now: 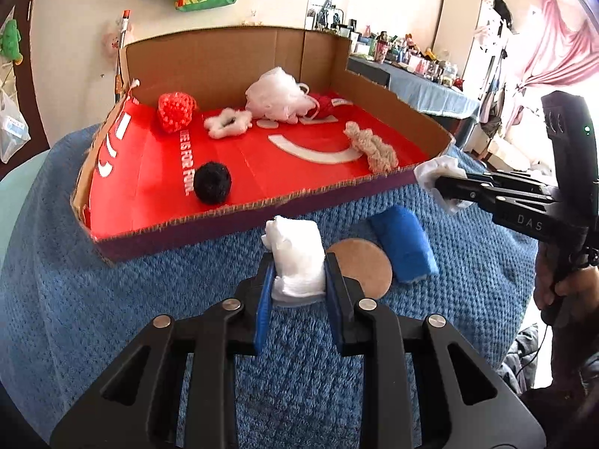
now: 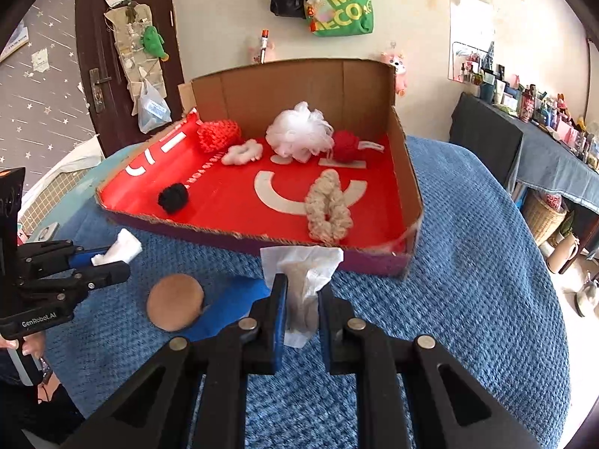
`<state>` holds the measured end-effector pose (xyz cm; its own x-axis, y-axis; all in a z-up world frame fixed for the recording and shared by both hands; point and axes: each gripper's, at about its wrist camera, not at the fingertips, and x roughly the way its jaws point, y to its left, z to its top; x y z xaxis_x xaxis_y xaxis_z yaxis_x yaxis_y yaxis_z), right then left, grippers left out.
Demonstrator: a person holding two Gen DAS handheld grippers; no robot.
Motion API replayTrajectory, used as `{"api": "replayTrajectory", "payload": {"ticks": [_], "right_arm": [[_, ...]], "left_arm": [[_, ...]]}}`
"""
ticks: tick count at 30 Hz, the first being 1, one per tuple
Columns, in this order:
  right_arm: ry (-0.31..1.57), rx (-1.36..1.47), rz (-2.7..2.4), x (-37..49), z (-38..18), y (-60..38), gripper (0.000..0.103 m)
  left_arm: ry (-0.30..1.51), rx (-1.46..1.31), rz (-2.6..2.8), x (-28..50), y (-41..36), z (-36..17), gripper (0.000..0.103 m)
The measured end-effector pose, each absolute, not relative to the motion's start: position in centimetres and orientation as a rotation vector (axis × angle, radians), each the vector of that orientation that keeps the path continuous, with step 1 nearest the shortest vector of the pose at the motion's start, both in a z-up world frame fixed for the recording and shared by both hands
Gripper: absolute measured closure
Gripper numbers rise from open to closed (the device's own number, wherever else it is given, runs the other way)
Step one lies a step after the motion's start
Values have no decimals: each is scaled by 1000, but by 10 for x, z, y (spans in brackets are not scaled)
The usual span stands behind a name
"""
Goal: Organize soft objects
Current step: 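Carry the cloth with the left tool into the box while the right tool carries the packet in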
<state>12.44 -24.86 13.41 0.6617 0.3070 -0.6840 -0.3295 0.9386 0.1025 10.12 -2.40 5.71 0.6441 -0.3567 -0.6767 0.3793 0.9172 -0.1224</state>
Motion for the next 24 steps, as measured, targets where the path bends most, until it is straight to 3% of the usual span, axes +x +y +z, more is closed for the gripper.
{"api": "replayTrajectory", "payload": {"ticks": [10,24], "right_arm": [[744,-28,474,161,156,-221,87],[868,-91,561,233,124,-192,86]], "left_arm": [[762,40,-470,151,-40,71,79],[876,98,-492,220,-52,49,79]]}}
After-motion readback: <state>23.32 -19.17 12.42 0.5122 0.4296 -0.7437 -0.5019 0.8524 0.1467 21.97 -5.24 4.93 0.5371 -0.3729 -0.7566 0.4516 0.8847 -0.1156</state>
